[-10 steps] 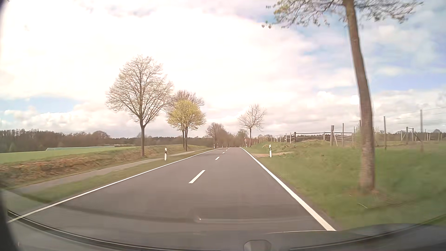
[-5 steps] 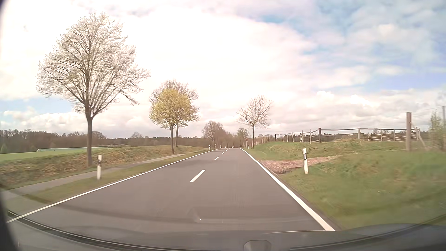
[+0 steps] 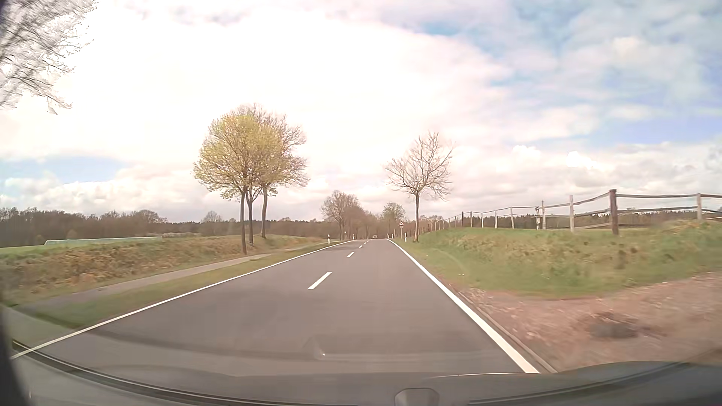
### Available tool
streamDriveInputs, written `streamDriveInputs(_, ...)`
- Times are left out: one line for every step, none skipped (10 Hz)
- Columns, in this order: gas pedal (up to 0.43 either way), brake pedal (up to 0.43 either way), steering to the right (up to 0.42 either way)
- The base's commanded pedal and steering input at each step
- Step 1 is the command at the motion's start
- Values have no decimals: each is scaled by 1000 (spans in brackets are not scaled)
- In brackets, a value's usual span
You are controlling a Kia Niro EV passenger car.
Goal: Follow the waypoints while adhering to traffic rules and regulations
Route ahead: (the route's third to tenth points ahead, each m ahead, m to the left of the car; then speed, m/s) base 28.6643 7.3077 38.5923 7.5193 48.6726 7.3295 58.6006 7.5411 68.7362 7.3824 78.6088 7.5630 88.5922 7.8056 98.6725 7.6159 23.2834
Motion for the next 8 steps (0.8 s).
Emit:
streamDriveInputs(39,0,-4)
streamDriveInputs(39,0,-4)
streamDriveInputs(39,0,-4)
streamDriveInputs(20,0,-4)
streamDriveInputs(20,0,-4)
streamDriveInputs(20,0,-4)
streamDriveInputs(20,0,-4)
streamDriveInputs(20,0,-4)
